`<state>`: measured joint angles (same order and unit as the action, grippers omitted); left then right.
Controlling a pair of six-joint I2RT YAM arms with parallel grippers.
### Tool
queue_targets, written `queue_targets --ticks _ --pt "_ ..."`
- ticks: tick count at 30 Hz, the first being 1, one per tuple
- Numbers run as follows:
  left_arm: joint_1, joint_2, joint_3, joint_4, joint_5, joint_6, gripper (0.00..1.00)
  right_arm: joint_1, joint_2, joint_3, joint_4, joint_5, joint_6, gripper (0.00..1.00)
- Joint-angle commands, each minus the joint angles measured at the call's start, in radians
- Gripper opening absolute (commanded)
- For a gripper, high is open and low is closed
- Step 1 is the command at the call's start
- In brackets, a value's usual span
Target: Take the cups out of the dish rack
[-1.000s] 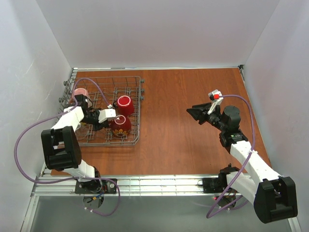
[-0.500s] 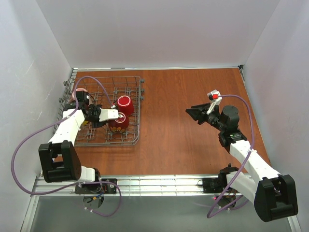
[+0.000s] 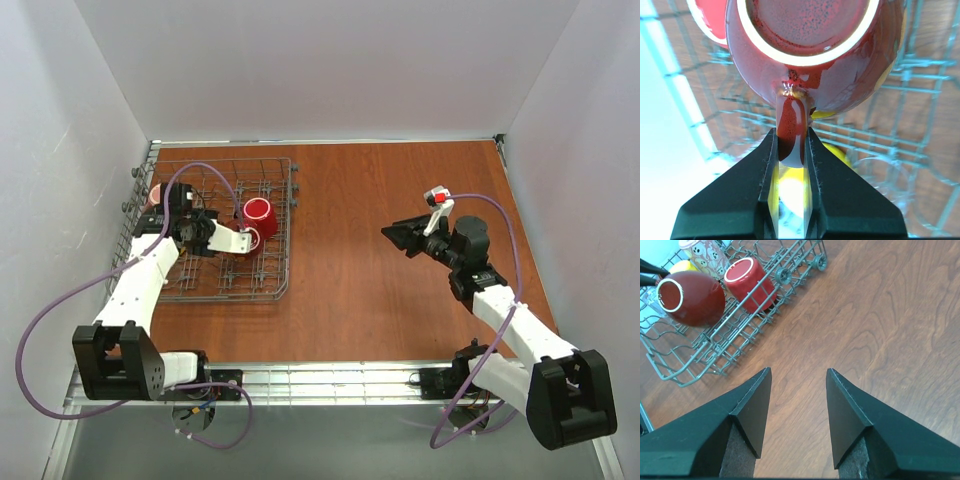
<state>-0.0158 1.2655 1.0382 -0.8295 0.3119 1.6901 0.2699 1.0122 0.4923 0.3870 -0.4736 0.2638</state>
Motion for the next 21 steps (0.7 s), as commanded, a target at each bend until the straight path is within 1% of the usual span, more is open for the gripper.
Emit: queue_targets --ticks 1,6,10,13,15,17,18,19,20,21 --pt "-0.047 -0.087 0.063 0.082 -0.019 0.098 0.0 0.012 0.015 0.066 -0.005 0.003 0.022 0.41" --pt "-0.087 -0.143 0.045 0.165 -0.053 0.2 0.0 0.028 0.035 0.115 -0.049 0.016 0.011 0.41" --pt "-0.104 -0.21 0.001 0.275 -0.03 0.307 0.0 0.037 0.061 0.161 -0.092 -0.014 -0.024 0.41" --pt "-0.105 -0.262 -0.039 0.351 0.027 0.426 0.0 0.037 0.083 0.212 -0.131 -0.113 -0.08 0.42" --pt "-0.107 -0.301 -0.066 0.406 0.09 0.47 0.0 0.038 0.098 0.257 -0.166 -0.161 -0.142 0.43" --pt "-0.107 -0.331 -0.098 0.443 0.145 0.517 0.0 0.037 0.112 0.294 -0.192 -0.249 -0.179 0.44" --pt "-0.107 -0.34 -0.108 0.482 0.204 0.529 0.0 0.038 0.136 0.34 -0.21 -0.29 -0.201 0.44" --pt "-0.107 -0.35 -0.136 0.51 0.237 0.536 0.0 0.038 0.15 0.362 -0.215 -0.392 -0.205 0.46" --pt "-0.107 -0.363 -0.147 0.532 0.268 0.551 0.0 0.038 0.182 0.388 -0.217 -0.443 -0.205 0.47" --pt "-0.107 -0.37 -0.159 0.584 0.332 0.556 0.0 0.038 0.202 0.435 -0.215 -0.494 -0.204 0.47"
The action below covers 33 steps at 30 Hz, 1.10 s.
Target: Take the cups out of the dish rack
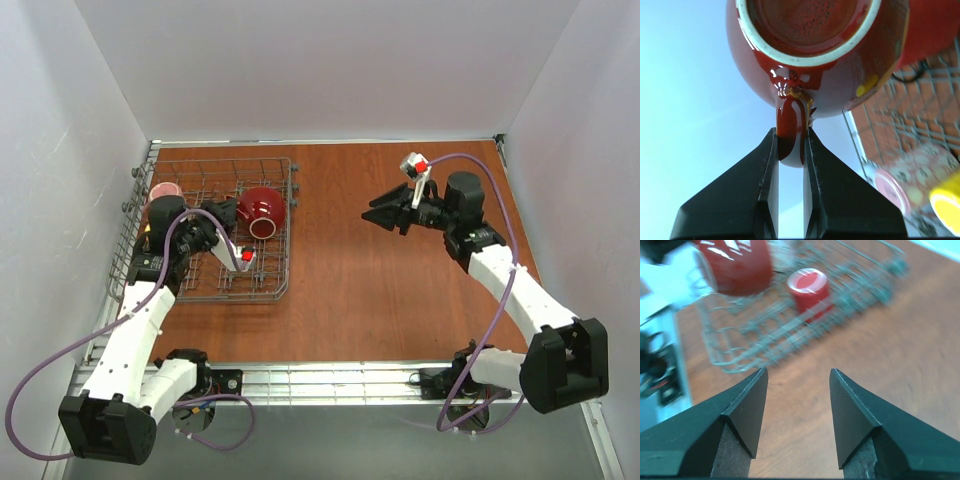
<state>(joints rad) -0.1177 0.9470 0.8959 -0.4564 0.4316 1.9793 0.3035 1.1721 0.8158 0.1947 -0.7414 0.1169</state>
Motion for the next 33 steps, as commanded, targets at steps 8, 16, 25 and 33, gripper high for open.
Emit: queue_targets --ticks 8,16,25,33 --pt "-0.005 -0.079 -0.123 0.37 0.372 0.387 0.0 0.019 0.282 0.387 -0.028 -0.421 0.055 0.48" --pt "-0.005 -0.109 -0.147 0.394 0.438 0.449 0.0 0.103 0.438 0.601 -0.034 -0.429 0.145 0.78" --pt "-0.005 -0.128 -0.16 0.394 0.449 0.44 0.0 0.206 0.635 0.79 -0.032 -0.539 0.233 0.77" --pt "-0.005 -0.131 -0.164 0.397 0.452 0.446 0.0 0.241 0.681 0.804 -0.029 -0.657 0.267 0.74"
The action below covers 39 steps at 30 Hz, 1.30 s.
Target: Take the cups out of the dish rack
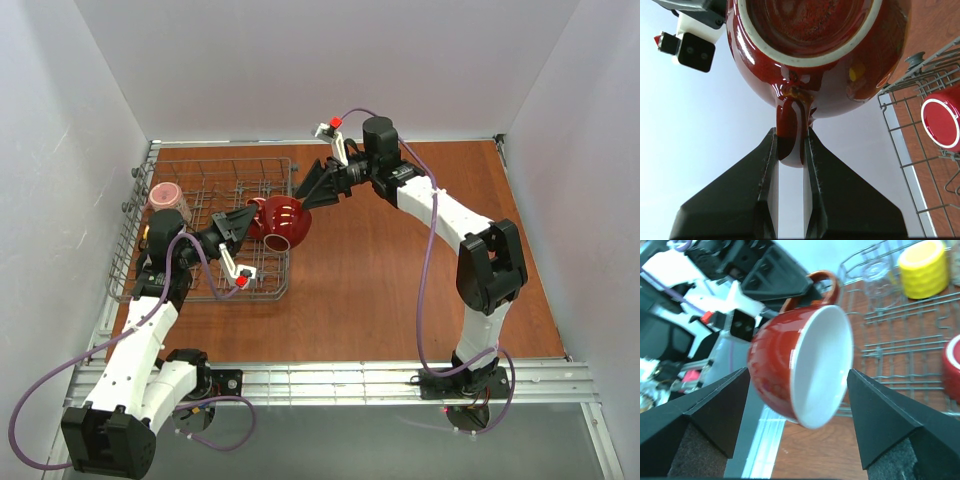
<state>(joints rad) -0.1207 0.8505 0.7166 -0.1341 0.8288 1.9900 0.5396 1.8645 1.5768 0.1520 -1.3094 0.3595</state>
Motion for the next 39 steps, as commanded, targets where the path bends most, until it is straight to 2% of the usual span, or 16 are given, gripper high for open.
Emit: queue_targets --ticks 1,8,17,26,33,39 --pt "-0.002 -0.034 0.015 0.074 0.055 0.435 0.0 0.005 -0.014 0.038 0.014 -0.091 0.025 0.74" --pt "-0.002 -0.034 0.018 0.08 0.058 0.444 0.0 0.02 0.015 0.032 0.017 -0.126 0.081 0.7" --pt "-0.002 -0.041 0.015 0.08 0.058 0.437 0.0 0.057 0.058 0.064 0.024 -0.119 0.104 0.59" --pt "-0.002 -0.048 0.004 0.08 0.049 0.428 0.0 0.062 0.064 0.065 0.047 -0.117 0.118 0.27" --pt "-0.002 -0.045 -0.011 0.128 0.05 0.428 0.0 0.072 0.065 0.057 0.087 -0.166 0.174 0.25" --pt "-0.002 -0.042 -0.057 0.255 0.09 0.415 0.0 0.071 0.061 0.075 0.129 -0.22 0.251 0.27"
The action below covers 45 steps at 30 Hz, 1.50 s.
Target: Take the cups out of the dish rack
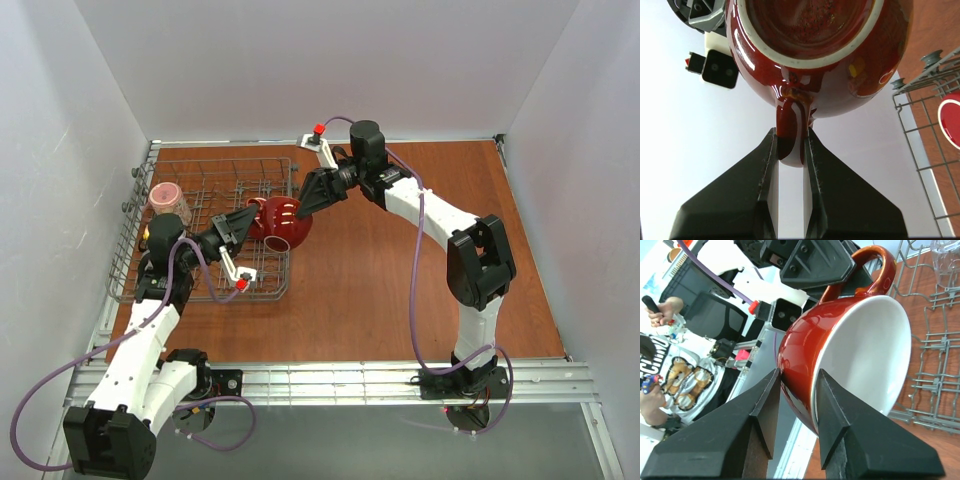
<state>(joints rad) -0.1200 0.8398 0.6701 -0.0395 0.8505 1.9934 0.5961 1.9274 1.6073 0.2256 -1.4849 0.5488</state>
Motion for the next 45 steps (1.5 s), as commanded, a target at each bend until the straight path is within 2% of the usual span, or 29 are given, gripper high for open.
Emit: queue_targets --ticks 1,6,14,28,35,45 --pt "-0.003 -0.028 -0.017 0.2 0.074 0.407 0.0 0.014 -0.001 0.049 0.06 -0.052 0.071 0.27" --pt "-0.003 -0.012 -0.021 0.233 0.091 0.41 0.0 0.016 0.024 0.08 0.096 -0.09 0.134 0.26" --pt "-0.003 0.005 -0.01 0.259 0.085 0.416 0.0 0.018 0.013 0.074 0.138 -0.092 0.19 0.01" --pt "-0.003 0.088 -0.023 0.26 0.071 0.505 0.0 0.016 -0.011 -0.05 0.179 -0.008 0.235 0.01" --pt "-0.003 0.116 -0.029 0.262 0.067 0.499 0.0 -0.002 -0.054 -0.112 0.179 0.098 0.212 0.01" --pt "-0.003 0.12 -0.027 0.329 0.104 0.458 0.0 -0.002 -0.145 -0.184 0.182 0.126 0.203 0.01"
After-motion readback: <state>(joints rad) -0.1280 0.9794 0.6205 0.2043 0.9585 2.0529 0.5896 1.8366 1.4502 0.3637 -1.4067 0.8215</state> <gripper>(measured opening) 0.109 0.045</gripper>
